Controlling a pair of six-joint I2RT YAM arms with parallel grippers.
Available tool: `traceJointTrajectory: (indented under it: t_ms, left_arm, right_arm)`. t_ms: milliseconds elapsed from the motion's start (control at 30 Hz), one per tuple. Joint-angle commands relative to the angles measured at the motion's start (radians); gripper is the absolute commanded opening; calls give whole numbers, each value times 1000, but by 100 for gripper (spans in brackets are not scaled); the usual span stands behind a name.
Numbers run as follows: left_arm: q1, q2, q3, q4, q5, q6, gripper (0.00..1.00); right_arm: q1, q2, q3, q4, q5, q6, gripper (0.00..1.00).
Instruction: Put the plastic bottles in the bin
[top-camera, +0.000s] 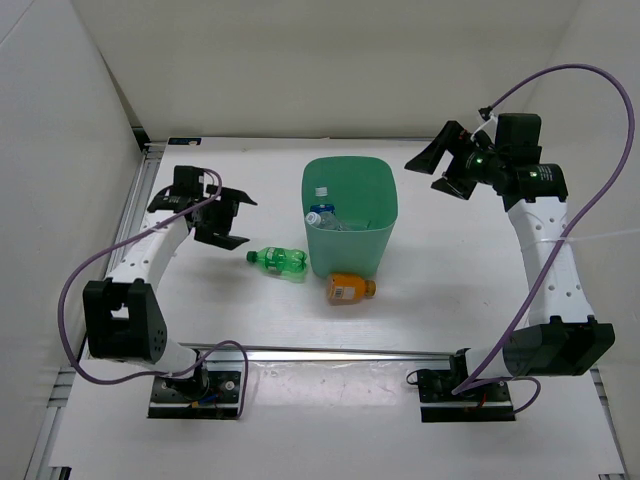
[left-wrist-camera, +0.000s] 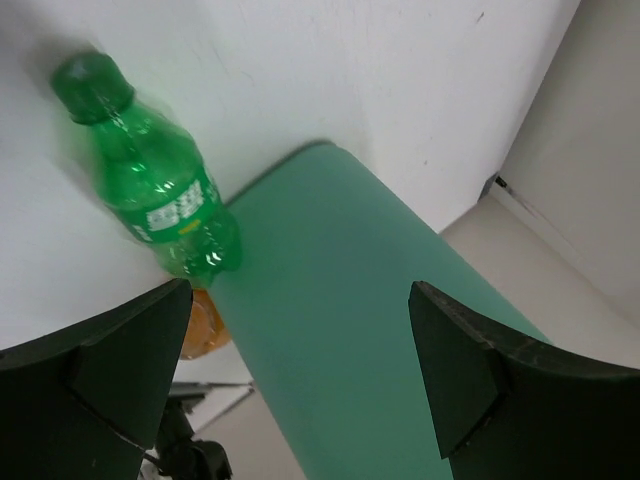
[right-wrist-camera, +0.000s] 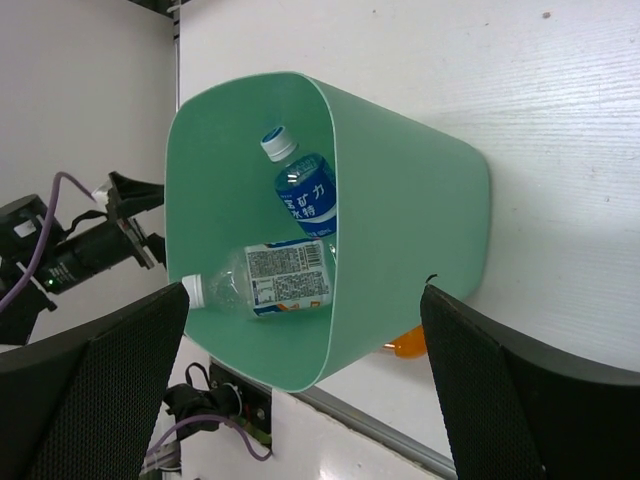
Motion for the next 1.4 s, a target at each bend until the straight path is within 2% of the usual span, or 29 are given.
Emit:
traceJointTrajectory:
  t_ms: [0,133,433,800,867,1000,1133,1167,1200,1300,1367]
  left_arm:
    - [-46,36,47,35,96,-116,100]
    - [-102,65,58,35,56,-148,100]
    - [-120,151,-19,35,100,-153,100]
    - [-162,350,23,35,100,-40,100]
    - [-171,410,32,35,146,-20,100]
    - [-180,436,23,35,157,2,99]
    - [-159,393,42,35,139,43,75]
    - [-148,361,56,24,124,55,63]
    - [-120,341,75,24,101,56,58]
    - [-80,249,180,-14,9,65,55]
    - [-71,209,321,-30,-51,91,53]
  right_arm:
    - [-1,-6,-20,38,-18,-3,100]
    - [-1,-6,-30,38,-7,-13,100]
    - [-1,-16,-30,38,23,-22,100]
    - [-1,-7,-20,29,23,-22,100]
    - [-1,-7,-20,29,23,-22,100]
    - [-1,-7,-30,20,23,-22,100]
    - [-1,-7,-30,20,33,-22,100]
    - [-1,-7,-30,20,33,-22,100]
    - [-1,-7,-30,20,33,-22,100]
    - [-1,-7,-30,20,33,-22,100]
    - [-1,-7,-39,20,33,-22,100]
